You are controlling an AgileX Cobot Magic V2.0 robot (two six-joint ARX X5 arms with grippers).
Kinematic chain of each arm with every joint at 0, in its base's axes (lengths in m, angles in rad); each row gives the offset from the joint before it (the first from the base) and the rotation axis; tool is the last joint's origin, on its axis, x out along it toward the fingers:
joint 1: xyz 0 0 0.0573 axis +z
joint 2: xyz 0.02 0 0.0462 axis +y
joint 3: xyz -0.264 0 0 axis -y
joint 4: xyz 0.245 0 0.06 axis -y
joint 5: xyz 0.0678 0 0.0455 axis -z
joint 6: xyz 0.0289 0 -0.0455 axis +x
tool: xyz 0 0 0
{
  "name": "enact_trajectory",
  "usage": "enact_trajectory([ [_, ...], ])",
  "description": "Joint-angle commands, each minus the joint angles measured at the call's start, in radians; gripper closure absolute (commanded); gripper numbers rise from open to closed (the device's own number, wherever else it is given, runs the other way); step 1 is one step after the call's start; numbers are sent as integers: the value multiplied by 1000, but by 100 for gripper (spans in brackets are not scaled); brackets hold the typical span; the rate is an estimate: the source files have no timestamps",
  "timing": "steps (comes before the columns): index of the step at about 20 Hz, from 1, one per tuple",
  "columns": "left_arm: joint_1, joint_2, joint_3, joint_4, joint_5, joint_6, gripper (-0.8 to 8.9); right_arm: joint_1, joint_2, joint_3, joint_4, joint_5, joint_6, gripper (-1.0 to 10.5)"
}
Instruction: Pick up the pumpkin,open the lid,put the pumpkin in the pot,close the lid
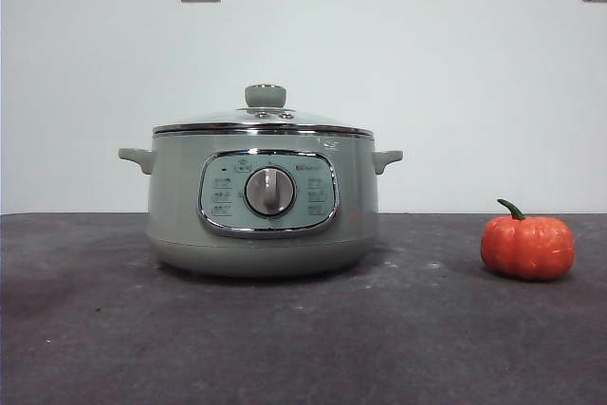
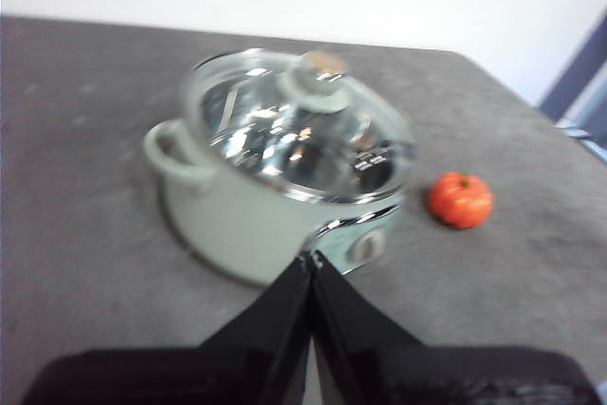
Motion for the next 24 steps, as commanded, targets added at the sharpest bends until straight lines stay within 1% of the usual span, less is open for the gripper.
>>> enact_trajectory([
  [1,-13,43,87,-53,44,60,821,17,28,62,-56,-3,-64,958],
  [4,-31,90,175,-155,40,115,822,35,33,85,-73,-2,-70,958],
  [7,-35,98,195,-157,40,115,821,35,33,85,-75,-2,-71,957],
  [8,-35,98,195,-154,40,114,811,35,33,85,-74,-2,-70,939],
  [9,-35,98,195,-154,40,113,778,35,33,85,-72,-2,-70,932],
  [10,-35,98,195,-154,38,106,588,35,33,85,-69,-2,-70,833],
  [11,-35,98,195,-154,35,106,305,35,33,85,-65,-2,-70,649],
  [12,-35,98,195,-154,34,106,58,35,33,85,-64,-2,-70,408],
  [13,-35,98,195,-154,35,106,-44,35,34,85,-64,-2,-70,229],
  [14,-35,98,195,-154,35,106,-40,35,34,85,-65,-2,-70,190],
  [20,-35,98,195,-155,37,106,-39,35,46,85,-65,-2,-70,193],
  [24,-35,98,195,-155,38,106,-39,35,106,85,-49,2,-70,193],
])
